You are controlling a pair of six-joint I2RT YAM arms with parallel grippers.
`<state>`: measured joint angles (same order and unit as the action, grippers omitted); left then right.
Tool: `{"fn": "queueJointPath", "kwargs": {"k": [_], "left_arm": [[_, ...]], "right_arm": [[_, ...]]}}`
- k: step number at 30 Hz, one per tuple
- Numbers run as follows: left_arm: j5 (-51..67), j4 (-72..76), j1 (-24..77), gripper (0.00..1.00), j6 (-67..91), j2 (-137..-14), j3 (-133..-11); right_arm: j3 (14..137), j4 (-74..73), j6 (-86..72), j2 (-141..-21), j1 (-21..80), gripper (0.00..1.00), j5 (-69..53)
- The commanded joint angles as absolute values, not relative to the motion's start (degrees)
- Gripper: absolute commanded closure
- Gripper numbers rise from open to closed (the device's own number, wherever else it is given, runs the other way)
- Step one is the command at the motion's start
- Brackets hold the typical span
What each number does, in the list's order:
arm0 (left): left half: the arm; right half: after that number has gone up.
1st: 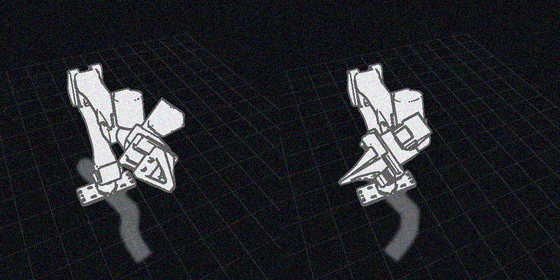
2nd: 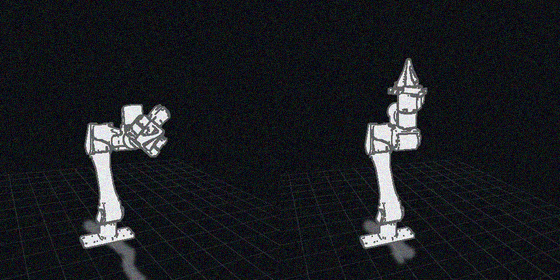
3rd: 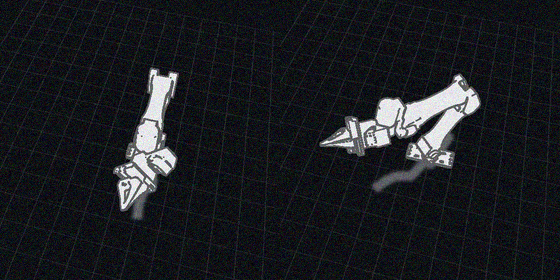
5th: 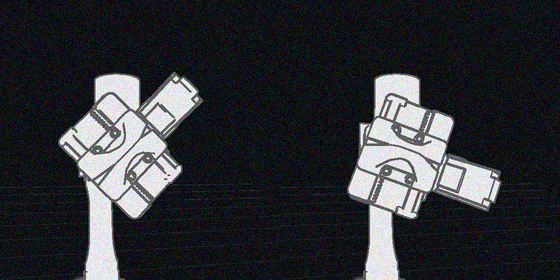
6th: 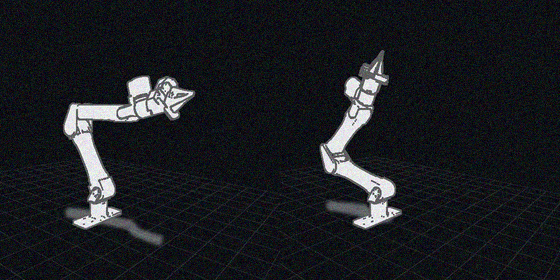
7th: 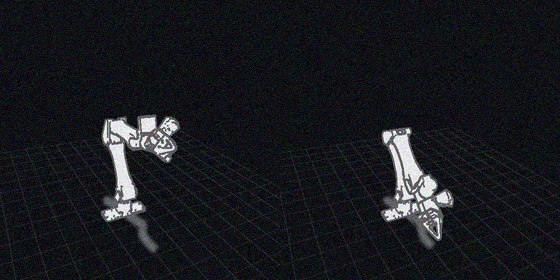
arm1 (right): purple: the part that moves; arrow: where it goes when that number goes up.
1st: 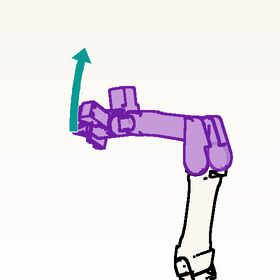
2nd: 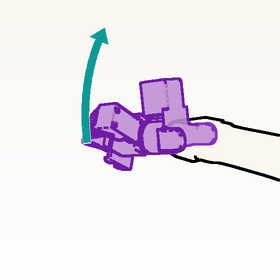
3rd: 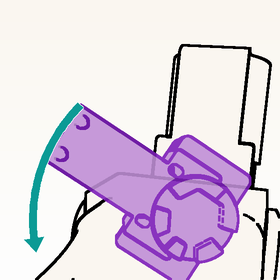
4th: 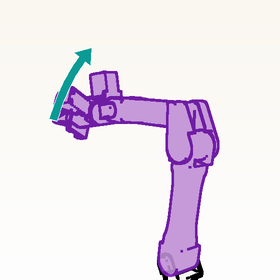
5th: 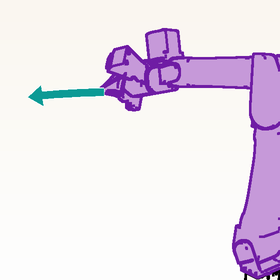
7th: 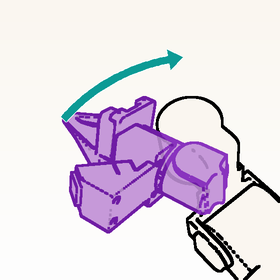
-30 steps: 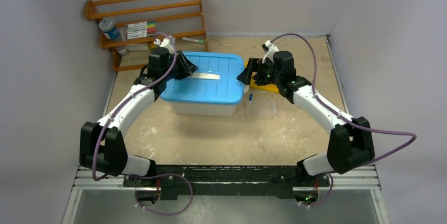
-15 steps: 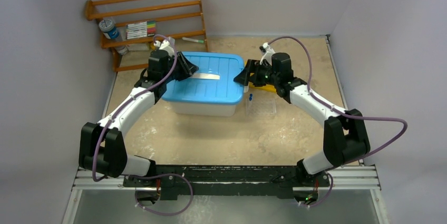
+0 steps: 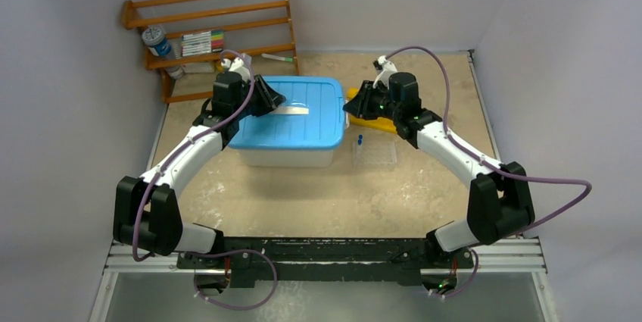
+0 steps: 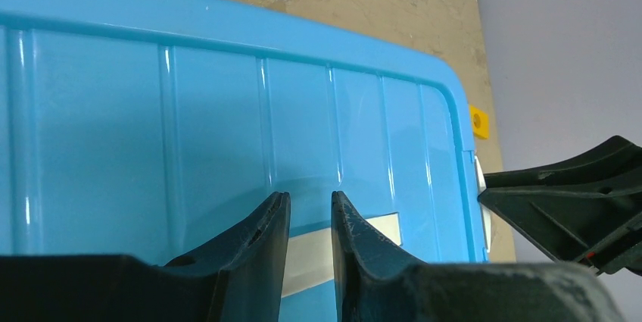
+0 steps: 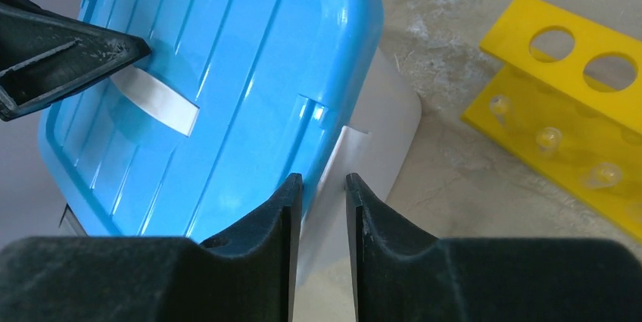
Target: Organize the chemistry lab equipment
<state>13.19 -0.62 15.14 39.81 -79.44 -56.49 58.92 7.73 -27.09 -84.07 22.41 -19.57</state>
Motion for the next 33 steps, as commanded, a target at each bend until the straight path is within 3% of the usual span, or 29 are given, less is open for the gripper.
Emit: {"fn": "queueJointPath", "kwargs": {"k": [1,4,14,19,23,28,30,33], "left_arm": [[13.01,-3.6,15.11,0.73,38.76,-79.04,-55.71],[12.75,-3.72,15.12,0.73,38.63,-78.95,-55.41],[13.23,-2.69,15.11,0.73,39.2,-79.11,-54.87],[13.64,-2.05,15.12,0.73,39.59,-79.71,-54.69],[12.56,-3.27,15.12,0.73,38.72,-79.04,-55.01],[12.37,-3.29,15.12,0.73,38.6,-79.01,-55.01],[12.7,-3.05,15.12,0.73,38.83,-79.23,-54.93],[13.06,-2.62,15.12,0.73,39.18,-79.31,-54.76]], "right_arm": [[60.74,2.0,-25.64,-86.11,26.36,0.66,-18.35],[62.48,-0.59,-24.56,-87.36,27.76,0.61,-15.61],[64.48,-8.18,-24.13,-86.4,30.58,0.68,3.27],[64.13,-9.18,-24.21,-86.01,30.67,0.7,5.15],[65.19,-9.95,-23.7,-86.41,31.06,0.81,5.98],[68.05,-12.13,-23.05,-87.01,32.18,0.85,9.11],[68.26,-11.7,-23.17,-86.74,32.21,0.76,7.89],[67.11,-9.1,-23.73,-86.24,32.22,0.46,3.86]]}}
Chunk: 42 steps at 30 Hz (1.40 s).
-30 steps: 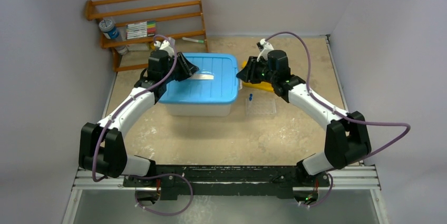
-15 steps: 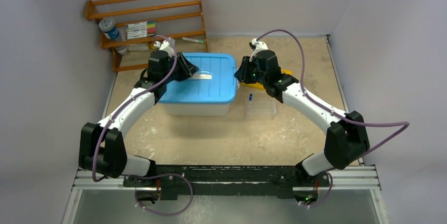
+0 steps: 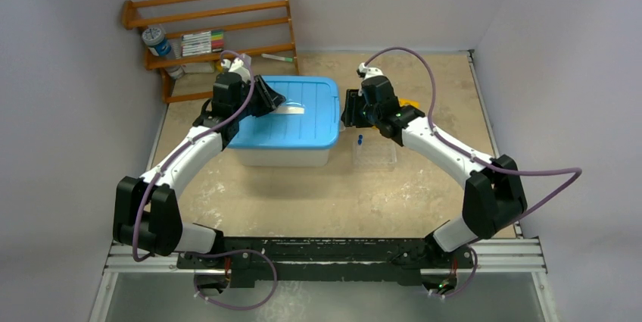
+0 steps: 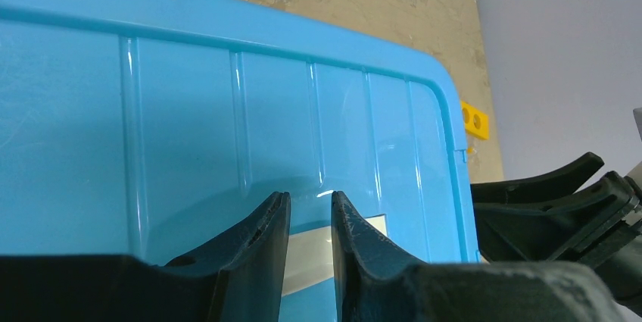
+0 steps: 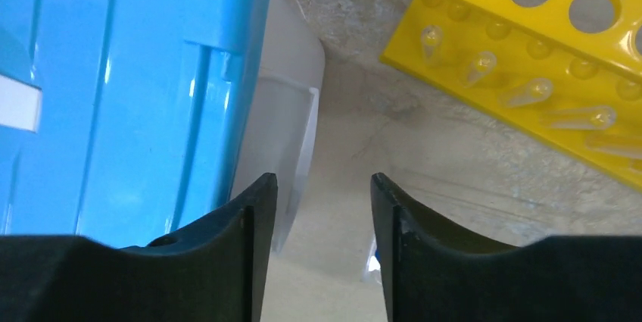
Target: Organize the chemistry lab equipment
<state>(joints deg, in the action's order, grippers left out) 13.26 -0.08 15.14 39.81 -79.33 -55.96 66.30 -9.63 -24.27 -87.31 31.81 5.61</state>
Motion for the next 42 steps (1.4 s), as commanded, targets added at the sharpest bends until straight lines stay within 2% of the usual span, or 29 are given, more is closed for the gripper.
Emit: {"fn": "queueJointPath", "kwargs": {"k": [1,4,17,21,24,29,37,42], "left_arm": [[13.19,-2.57,15.1,0.73,39.2,-79.24,-54.74],[13.11,-2.79,15.12,0.73,39.03,-78.96,-54.74],[13.4,-2.72,15.11,0.73,39.02,-79.01,-54.79],[13.82,-2.58,15.05,0.73,39.2,-79.15,-54.97],[13.84,-3.03,15.12,0.73,38.76,-79.02,-55.17],[13.39,-4.11,15.09,0.73,38.06,-79.45,-56.03],[13.28,-4.06,15.11,0.73,38.03,-79.87,-55.97],[13.31,-3.91,15.12,0.73,38.04,-79.81,-55.69]], "right_arm": [[66.8,-8.53,-24.06,-86.22,32.22,0.4,3.14],[65.27,-7.05,-25.48,-85.74,32.23,0.29,1.68],[57.91,3.23,-29.33,-74.23,31.37,0.15,-4.69],[53.51,14.68,-30.07,-74.58,29.1,0.07,-18.11],[51.41,21.25,-30.89,-76.88,28.45,0.01,-23.82],[46.57,31.03,-35.84,-79.49,25.33,0.0,-27.85],[47.05,28.54,-32.03,-80.08,23.47,0.0,-26.53],[45.38,36.91,-34.85,-84.72,21.91,0.0,-37.39]]}}
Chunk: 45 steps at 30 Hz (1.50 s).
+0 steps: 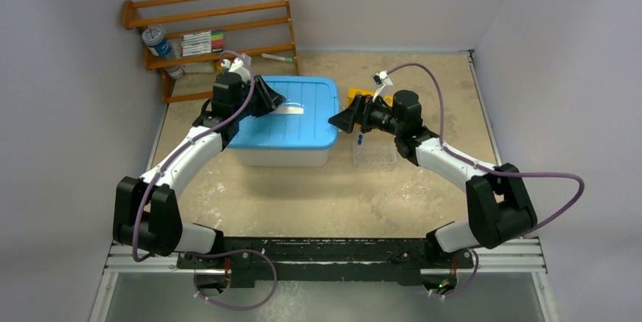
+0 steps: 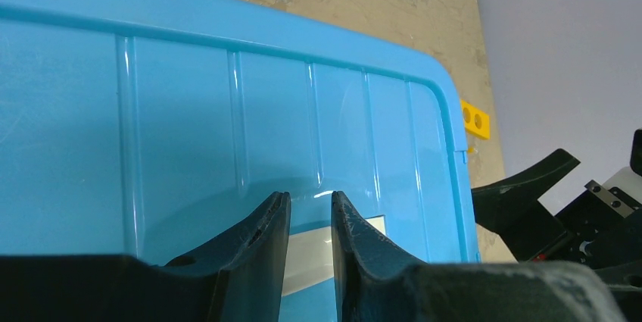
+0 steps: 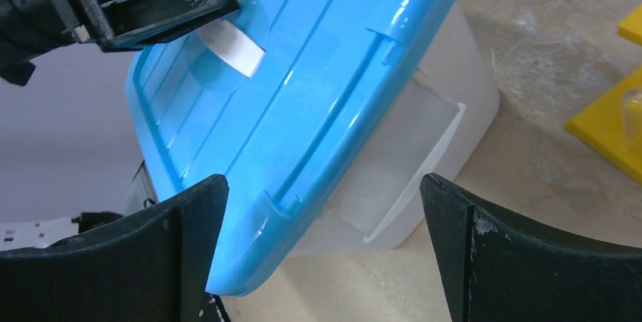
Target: Organize the chemistry lab equipment
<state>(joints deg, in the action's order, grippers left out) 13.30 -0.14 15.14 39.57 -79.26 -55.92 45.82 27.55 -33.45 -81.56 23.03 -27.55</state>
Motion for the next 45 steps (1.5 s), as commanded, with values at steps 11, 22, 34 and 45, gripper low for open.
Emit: {"fn": "queueJointPath", "kwargs": {"k": [11,22,34,45], "left_arm": [[13.01,-4.17,15.09,0.73,37.81,-80.17,-55.62],[13.05,-3.78,15.05,0.73,37.97,-79.97,-55.17],[14.61,-1.84,15.12,0.73,39.31,-80.74,-54.5],[14.5,-1.94,15.1,0.73,39.26,-80.6,-54.32]], "right_arm": [[43.86,44.45,-37.99,-88.33,21.88,0.0,-44.28],[46.53,48.46,-39.97,-87.49,22.31,0.03,-46.34],[54.93,29.38,-28.72,-85.8,22.89,0.05,-39.56],[64.37,16.47,-22.63,-90.96,25.57,0.06,-33.51]]}}
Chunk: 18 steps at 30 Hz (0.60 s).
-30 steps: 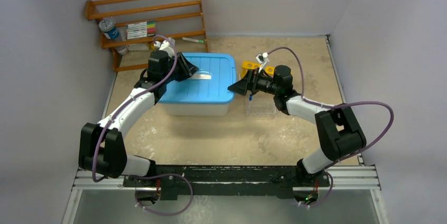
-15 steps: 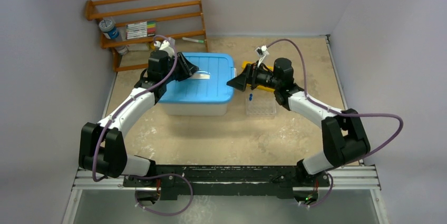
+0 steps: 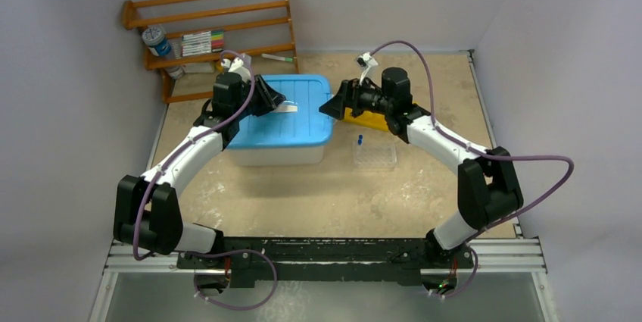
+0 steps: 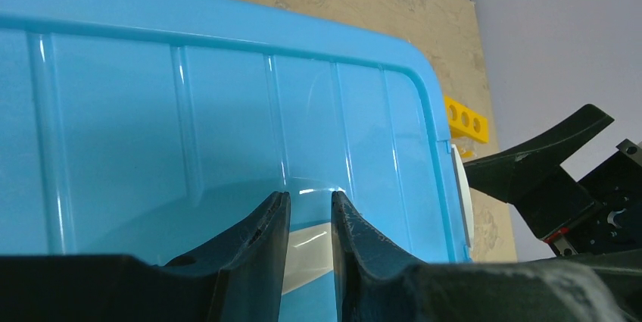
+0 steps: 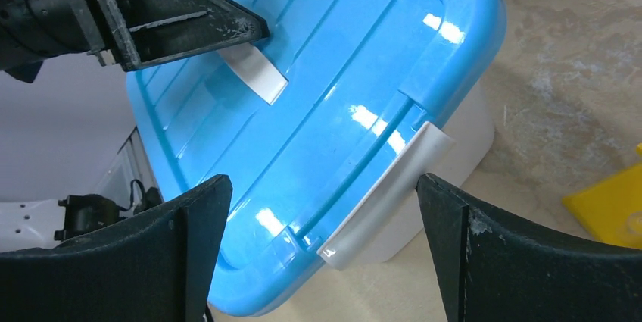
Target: Organize the chemistry lab equipment
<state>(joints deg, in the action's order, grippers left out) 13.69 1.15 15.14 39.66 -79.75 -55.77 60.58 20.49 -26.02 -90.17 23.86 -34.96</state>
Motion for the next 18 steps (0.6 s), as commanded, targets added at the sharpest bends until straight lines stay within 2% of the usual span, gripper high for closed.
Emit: {"fn": "queueJointPath", "kwargs": {"k": [1,5,9,12,16,18], "left_arm": [[14.48,-1.93,15.12,0.73,39.29,-80.6,-54.28],[14.33,-1.81,15.05,0.73,39.29,-80.72,-54.19],[14.88,-1.33,15.1,0.73,39.72,-81.19,-54.23],[14.68,-1.32,15.07,0.73,39.73,-81.21,-54.18],[14.68,-1.32,15.12,0.73,39.73,-81.22,-54.3],[14.68,-1.25,15.12,0.73,39.73,-81.27,-54.28]], "right_arm": [[65.05,15.22,-22.03,-91.27,25.84,0.07,-32.35],[69.15,8.29,-18.26,-92.11,27.54,0.11,-25.86],[71.31,4.74,-16.88,-92.73,28.58,0.21,-22.79],[72.91,2.13,-16.39,-93.18,29.24,0.36,-20.4],[76.52,-4.11,-15.4,-94.04,31.42,0.7,-11.94],[78.96,-7.25,-14.9,-94.59,32.7,0.81,-8.14]]}}
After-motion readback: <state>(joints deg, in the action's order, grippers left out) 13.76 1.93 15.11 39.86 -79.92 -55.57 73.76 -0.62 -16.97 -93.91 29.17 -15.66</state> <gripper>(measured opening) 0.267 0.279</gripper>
